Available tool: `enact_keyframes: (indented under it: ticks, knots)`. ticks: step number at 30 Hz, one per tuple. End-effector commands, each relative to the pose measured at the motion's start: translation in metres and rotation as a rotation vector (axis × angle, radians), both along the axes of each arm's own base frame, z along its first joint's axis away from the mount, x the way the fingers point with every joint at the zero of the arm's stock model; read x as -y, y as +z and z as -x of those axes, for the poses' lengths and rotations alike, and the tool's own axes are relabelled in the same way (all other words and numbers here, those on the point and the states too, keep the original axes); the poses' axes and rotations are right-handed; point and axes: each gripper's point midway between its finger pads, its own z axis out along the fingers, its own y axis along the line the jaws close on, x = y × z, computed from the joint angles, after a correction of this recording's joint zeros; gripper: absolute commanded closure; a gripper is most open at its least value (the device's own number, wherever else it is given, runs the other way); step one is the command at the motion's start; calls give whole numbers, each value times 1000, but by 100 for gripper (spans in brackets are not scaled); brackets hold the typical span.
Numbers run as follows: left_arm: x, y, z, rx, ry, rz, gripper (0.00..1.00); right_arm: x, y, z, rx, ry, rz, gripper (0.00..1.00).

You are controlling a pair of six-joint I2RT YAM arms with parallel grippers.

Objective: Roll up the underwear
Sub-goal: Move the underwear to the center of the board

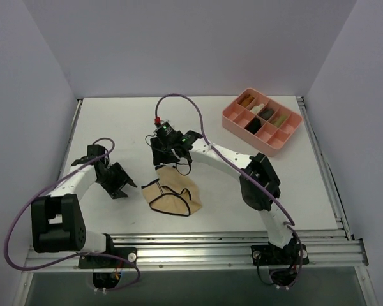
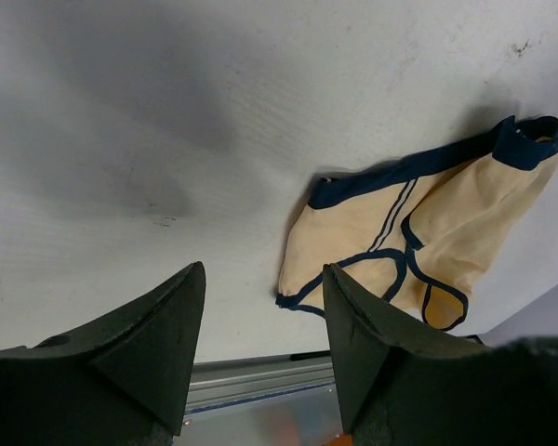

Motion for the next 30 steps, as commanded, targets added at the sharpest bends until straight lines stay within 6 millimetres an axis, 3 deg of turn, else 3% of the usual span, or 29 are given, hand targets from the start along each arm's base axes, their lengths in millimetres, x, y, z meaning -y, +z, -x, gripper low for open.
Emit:
enact_keyframes:
  ticks: [1,13,16,17,19,20,21,30]
  knots:
    - [8,-2,-8,43,-22,58,38,-10,-2,-11,47,23,40,55]
    - [13,-28,-3,-4,-18,97,38,-27,-56,3,15,94,139,58]
    - [14,-30,-5,-2,-18,101,39,-27,-67,7,-2,97,161,62]
    - [13,-30,-7,6,-17,101,39,-23,-69,4,13,81,184,68]
    - [14,-30,-12,24,-19,103,39,-19,-70,3,20,76,201,80]
    - [15,-31,-14,27,-19,108,39,-16,-71,2,21,73,217,93]
    - [15,-32,-15,26,-16,112,39,-13,-68,1,26,71,221,99]
    - [19,-48,-18,5,-5,136,39,23,-41,-3,35,28,219,100]
